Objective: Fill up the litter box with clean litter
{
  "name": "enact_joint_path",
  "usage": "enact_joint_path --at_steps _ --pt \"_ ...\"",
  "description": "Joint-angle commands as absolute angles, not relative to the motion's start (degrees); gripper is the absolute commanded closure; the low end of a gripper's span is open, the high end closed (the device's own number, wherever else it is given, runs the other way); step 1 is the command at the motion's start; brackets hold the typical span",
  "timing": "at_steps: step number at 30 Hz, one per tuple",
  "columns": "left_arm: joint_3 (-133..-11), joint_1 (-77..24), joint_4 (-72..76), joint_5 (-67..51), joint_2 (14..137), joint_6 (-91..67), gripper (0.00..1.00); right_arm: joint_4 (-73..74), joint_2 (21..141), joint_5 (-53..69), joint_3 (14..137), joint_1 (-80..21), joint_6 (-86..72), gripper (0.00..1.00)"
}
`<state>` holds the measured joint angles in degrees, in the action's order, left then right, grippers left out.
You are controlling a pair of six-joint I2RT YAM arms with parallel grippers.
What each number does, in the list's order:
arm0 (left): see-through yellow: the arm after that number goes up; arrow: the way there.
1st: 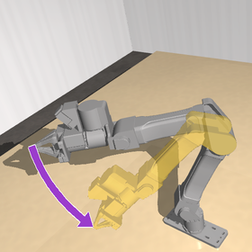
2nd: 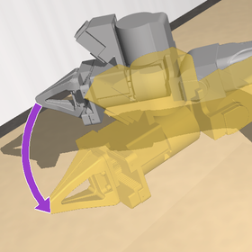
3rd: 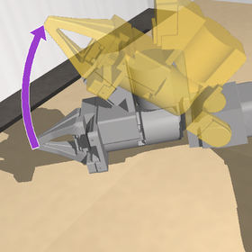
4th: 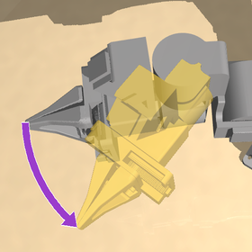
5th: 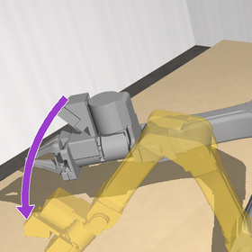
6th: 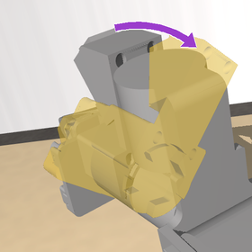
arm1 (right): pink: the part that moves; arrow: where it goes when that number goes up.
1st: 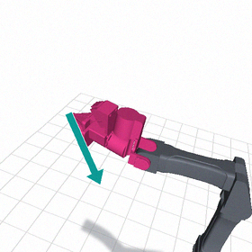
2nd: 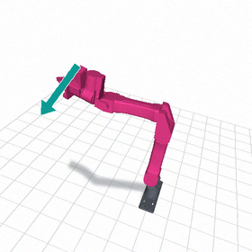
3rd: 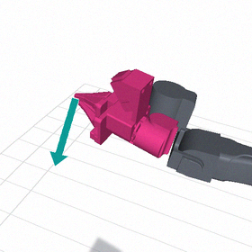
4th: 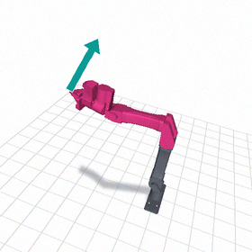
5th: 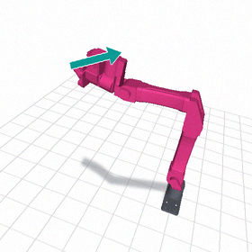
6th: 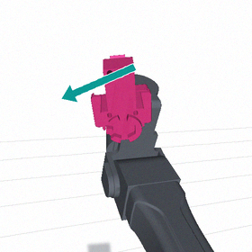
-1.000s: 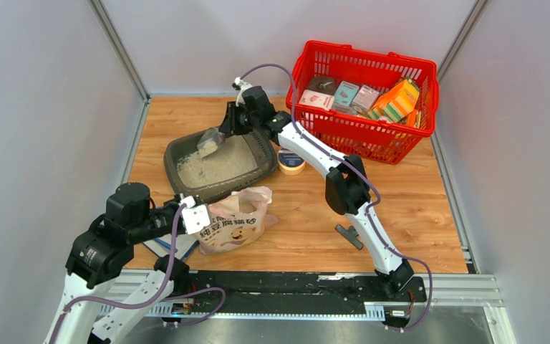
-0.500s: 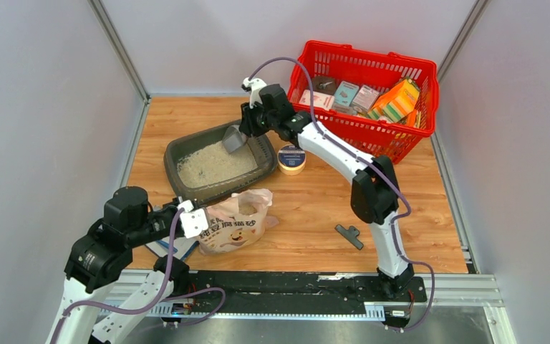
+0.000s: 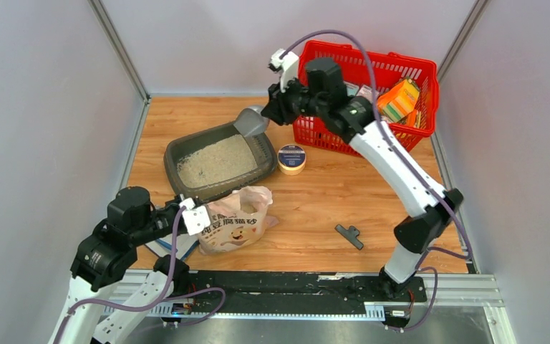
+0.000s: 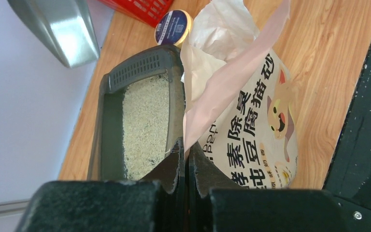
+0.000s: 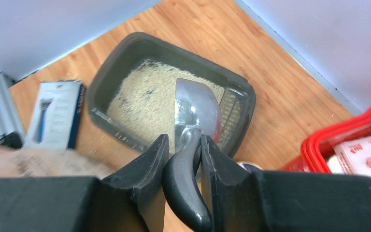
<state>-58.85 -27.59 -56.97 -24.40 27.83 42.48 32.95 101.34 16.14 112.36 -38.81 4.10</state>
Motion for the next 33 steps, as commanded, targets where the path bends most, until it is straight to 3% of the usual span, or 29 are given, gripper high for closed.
enact_joint_path --at_steps 1,7,15,26,33 --pt "-58.0 -27.4 -47.0 -23.7 27.2 37.4 1.00 49.6 91.0 28.2 117.2 -37.4 8.6 1.00" --pt "-57.2 -27.4 -43.0 -23.8 26.0 32.9 1.00 58.0 83.8 38.2 111.8 -37.5 8.3 1.00" --pt "-59.4 -27.4 -47.5 -22.6 26.7 32.5 1.00 70.9 90.6 41.6 118.8 -39.7 17.9 1.00" --pt "-60.9 -25.1 -46.2 -25.8 26.3 30.7 1.00 72.2 98.2 33.6 121.4 -46.6 22.9 1.00" --pt "-58.6 -25.1 -43.9 -29.6 23.9 25.2 1.00 62.2 97.5 19.7 112.8 -50.9 2.6 1.00"
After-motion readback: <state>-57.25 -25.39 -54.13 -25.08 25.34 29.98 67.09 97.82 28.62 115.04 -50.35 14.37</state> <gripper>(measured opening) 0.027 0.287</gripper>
